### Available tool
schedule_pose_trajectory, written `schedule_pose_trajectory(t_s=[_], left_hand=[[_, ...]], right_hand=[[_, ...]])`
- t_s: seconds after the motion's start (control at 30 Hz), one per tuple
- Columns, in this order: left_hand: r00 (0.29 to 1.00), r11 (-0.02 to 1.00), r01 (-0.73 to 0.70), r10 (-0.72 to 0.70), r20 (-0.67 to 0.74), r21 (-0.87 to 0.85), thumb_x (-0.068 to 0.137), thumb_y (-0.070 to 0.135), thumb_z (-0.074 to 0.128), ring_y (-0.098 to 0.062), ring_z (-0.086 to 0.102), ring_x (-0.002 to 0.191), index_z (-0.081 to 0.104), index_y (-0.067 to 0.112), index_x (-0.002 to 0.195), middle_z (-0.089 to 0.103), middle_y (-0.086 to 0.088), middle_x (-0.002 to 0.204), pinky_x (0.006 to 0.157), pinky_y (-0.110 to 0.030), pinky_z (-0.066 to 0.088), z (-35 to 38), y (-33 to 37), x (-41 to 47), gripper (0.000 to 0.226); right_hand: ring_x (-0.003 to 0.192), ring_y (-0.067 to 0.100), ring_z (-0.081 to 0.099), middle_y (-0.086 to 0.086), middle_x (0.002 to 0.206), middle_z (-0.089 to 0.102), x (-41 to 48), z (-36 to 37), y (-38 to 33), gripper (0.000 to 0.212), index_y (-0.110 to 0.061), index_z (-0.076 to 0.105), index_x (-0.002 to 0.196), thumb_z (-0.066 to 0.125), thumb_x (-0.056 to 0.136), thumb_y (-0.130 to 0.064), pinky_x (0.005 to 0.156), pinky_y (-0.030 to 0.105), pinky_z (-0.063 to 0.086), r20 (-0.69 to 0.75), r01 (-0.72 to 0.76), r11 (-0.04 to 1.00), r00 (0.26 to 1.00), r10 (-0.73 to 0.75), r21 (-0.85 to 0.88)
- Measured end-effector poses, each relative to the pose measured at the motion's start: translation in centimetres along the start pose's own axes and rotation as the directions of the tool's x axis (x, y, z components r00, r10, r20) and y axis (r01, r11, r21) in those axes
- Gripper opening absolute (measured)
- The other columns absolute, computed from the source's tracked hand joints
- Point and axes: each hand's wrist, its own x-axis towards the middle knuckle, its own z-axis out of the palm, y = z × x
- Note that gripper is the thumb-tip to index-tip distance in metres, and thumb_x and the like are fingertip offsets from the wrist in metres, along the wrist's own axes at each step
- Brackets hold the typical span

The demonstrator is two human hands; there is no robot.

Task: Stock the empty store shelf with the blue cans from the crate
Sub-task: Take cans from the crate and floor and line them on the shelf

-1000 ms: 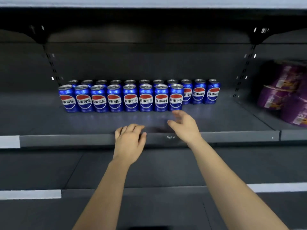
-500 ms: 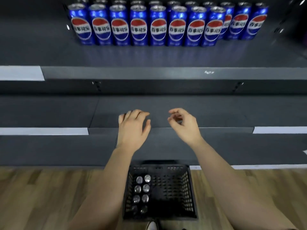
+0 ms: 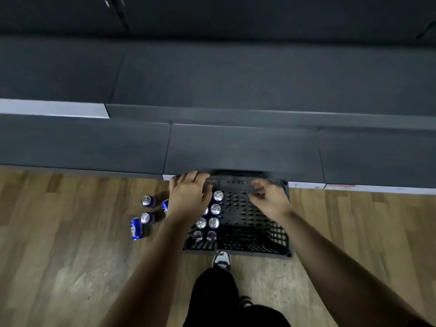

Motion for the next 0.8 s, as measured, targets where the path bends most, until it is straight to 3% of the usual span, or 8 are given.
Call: schedule_pose_trajectory(t_s=[0.17,0.4,0.47,0.53,0.67,0.8], left_hand=[[0.994,0.999,0.054,-0.054,0.098,0.004,0.089,0.034,0.047,-0.028,0.058,0.103,0.063,0.020,0.113,0.063,-0.004,0.113,0.093,-0.043,0.032,8.3,-2.7,-1.0,0.032],[0.998,0.999,0.054,-0.054,0.042,-0.002,0.089,0.029,0.052,-0.030,0.060,0.092,0.065,0.017,0.106,0.064,-0.005,0.105,0.085,-0.044,0.038,20.2,-6.9,-0.7,0.025],[0.998,0.998,0.055,-0.054,0.036,-0.007,0.089,0.027,0.056,-0.030,0.059,0.095,0.063,0.018,0.107,0.063,-0.005,0.107,0.085,-0.044,0.037,23.6,-8.1,-0.6,0.022],[0.997,0.998,0.061,-0.061,0.054,0.007,0.090,0.031,0.051,-0.028,0.057,0.098,0.062,0.020,0.109,0.061,-0.003,0.109,0.086,-0.044,0.037,26.9,-9.1,-0.4,0.024],[0.995,0.997,0.067,-0.069,0.074,0.030,0.084,0.043,0.030,-0.026,0.056,0.100,0.061,0.022,0.111,0.061,-0.002,0.109,0.088,-0.042,0.035,33.1,-11.0,0.2,0.046],[0.998,0.999,0.045,-0.046,0.050,0.023,0.085,0.042,0.033,-0.028,0.057,0.100,0.061,0.019,0.112,0.061,-0.004,0.110,0.089,-0.042,0.035,38.2,-12.7,0.7,0.046]], right_hand=[[0.115,0.015,0.060,0.000,0.130,0.062,2.9,6.0,6.3,0.047,-0.016,0.055,0.134,0.067,0.089,-0.028,0.088,0.017,0.041,0.040,-0.042,0.999,0.998,0.042,-0.015],[0.110,0.017,0.061,0.002,0.127,0.063,10.0,14.6,13.8,0.052,-0.016,0.055,0.134,0.070,0.086,-0.029,0.086,0.020,0.044,0.031,-0.031,0.999,0.999,0.031,-0.015],[0.100,0.023,0.066,0.007,0.117,0.068,12.2,17.1,16.1,0.054,-0.018,0.054,0.134,0.072,0.085,-0.031,0.083,0.029,0.051,0.032,-0.048,0.999,0.998,0.048,-0.010],[0.097,0.024,0.067,0.007,0.112,0.070,14.2,19.5,18.2,0.057,-0.018,0.054,0.134,0.073,0.083,-0.034,0.084,0.032,0.053,0.031,-0.059,0.998,0.998,0.059,-0.001],[0.108,0.020,0.063,0.004,0.122,0.066,18.1,23.0,21.8,0.057,-0.015,0.054,0.134,0.074,0.083,-0.032,0.087,0.025,0.048,0.019,-0.039,0.999,0.999,0.039,0.026],[0.113,0.018,0.060,0.003,0.127,0.064,21.6,26.0,24.6,0.058,-0.016,0.056,0.133,0.076,0.081,-0.031,0.092,0.023,0.045,-0.006,-0.016,0.999,1.000,0.017,0.044]])
